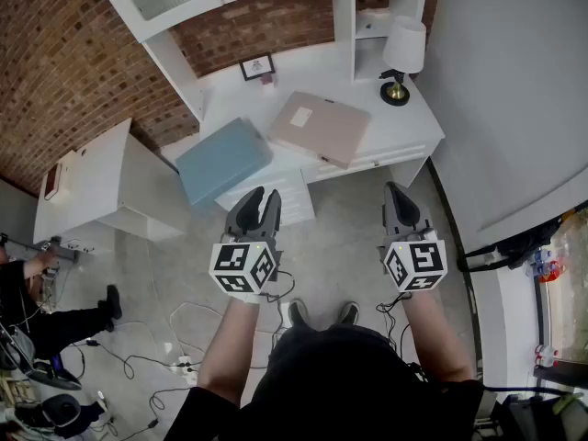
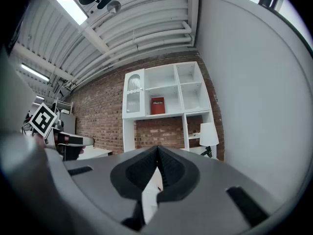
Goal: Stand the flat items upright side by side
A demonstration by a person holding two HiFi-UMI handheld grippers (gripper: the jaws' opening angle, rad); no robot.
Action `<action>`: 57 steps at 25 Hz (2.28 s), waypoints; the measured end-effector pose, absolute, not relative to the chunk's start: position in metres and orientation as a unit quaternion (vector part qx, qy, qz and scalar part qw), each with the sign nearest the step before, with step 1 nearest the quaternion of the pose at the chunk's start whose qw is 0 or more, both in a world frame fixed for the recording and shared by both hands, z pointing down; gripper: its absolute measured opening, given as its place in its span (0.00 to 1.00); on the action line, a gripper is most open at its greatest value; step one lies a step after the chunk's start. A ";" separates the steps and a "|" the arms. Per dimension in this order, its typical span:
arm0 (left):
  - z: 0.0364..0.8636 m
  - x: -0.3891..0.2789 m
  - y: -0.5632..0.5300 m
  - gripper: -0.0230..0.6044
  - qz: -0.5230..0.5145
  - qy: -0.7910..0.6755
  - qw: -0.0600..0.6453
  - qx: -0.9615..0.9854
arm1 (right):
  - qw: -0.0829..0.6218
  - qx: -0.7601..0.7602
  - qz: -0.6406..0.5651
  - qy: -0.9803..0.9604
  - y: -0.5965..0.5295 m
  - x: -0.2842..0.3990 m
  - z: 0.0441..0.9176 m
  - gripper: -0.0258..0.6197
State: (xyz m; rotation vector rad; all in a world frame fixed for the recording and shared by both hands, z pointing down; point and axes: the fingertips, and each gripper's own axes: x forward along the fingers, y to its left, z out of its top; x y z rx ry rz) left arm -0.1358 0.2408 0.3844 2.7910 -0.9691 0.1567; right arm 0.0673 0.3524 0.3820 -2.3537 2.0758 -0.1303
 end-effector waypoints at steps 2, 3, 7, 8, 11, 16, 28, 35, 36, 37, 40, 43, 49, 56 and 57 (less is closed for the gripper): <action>0.386 -0.136 0.241 0.21 0.054 -0.331 0.094 0.937 | -0.002 -0.748 -0.041 0.663 0.354 0.068 0.382 0.04; 0.386 -0.136 0.241 0.21 0.054 -0.334 0.095 0.936 | -0.003 -0.747 -0.041 0.664 0.354 0.069 0.382 0.04; 0.384 -0.131 0.244 0.21 0.048 -0.341 0.098 0.934 | -0.006 -0.742 -0.040 0.670 0.357 0.075 0.382 0.04; 0.384 -0.130 0.245 0.21 0.046 -0.342 0.099 0.933 | -0.006 -0.740 -0.040 0.671 0.358 0.077 0.382 0.04; 0.385 -0.126 0.250 0.21 0.044 -0.346 0.105 0.931 | -0.004 -0.739 -0.043 0.673 0.361 0.085 0.383 0.04; 0.393 -0.123 0.253 0.21 0.048 -0.350 0.117 0.928 | 0.014 -0.740 -0.067 0.669 0.362 0.099 0.391 0.04; 0.440 -0.089 0.180 0.26 0.047 -0.346 0.185 0.919 | -0.017 -0.735 -0.093 0.671 0.299 0.139 0.419 0.04; 0.485 -0.066 0.101 0.31 0.053 -0.336 0.249 0.907 | -0.052 -0.738 -0.106 0.665 0.221 0.168 0.418 0.04; 0.491 -0.063 0.089 0.32 0.054 -0.334 0.257 0.905 | -0.056 -0.738 -0.107 0.664 0.209 0.171 0.419 0.04; 0.495 -0.060 0.078 0.32 0.055 -0.333 0.264 0.904 | -0.059 -0.738 -0.108 0.664 0.197 0.174 0.420 0.04; 0.505 -0.056 0.051 0.32 0.060 -0.329 0.275 0.901 | -0.065 -0.731 -0.119 0.669 0.166 0.177 0.427 0.04; 0.513 -0.054 0.031 0.32 0.063 -0.323 0.290 0.899 | -0.065 -0.722 -0.135 0.675 0.138 0.179 0.434 0.07; 0.530 -0.051 0.007 0.33 0.072 -0.323 0.320 0.888 | -0.079 -0.676 -0.163 0.714 0.080 0.177 0.447 0.18; 0.558 -0.039 -0.008 0.36 0.083 -0.339 0.410 0.843 | -0.068 -0.631 -0.203 0.746 0.004 0.201 0.467 0.25; 0.560 -0.036 -0.011 0.37 0.083 -0.345 0.413 0.838 | -0.073 -0.621 -0.203 0.754 -0.007 0.203 0.470 0.27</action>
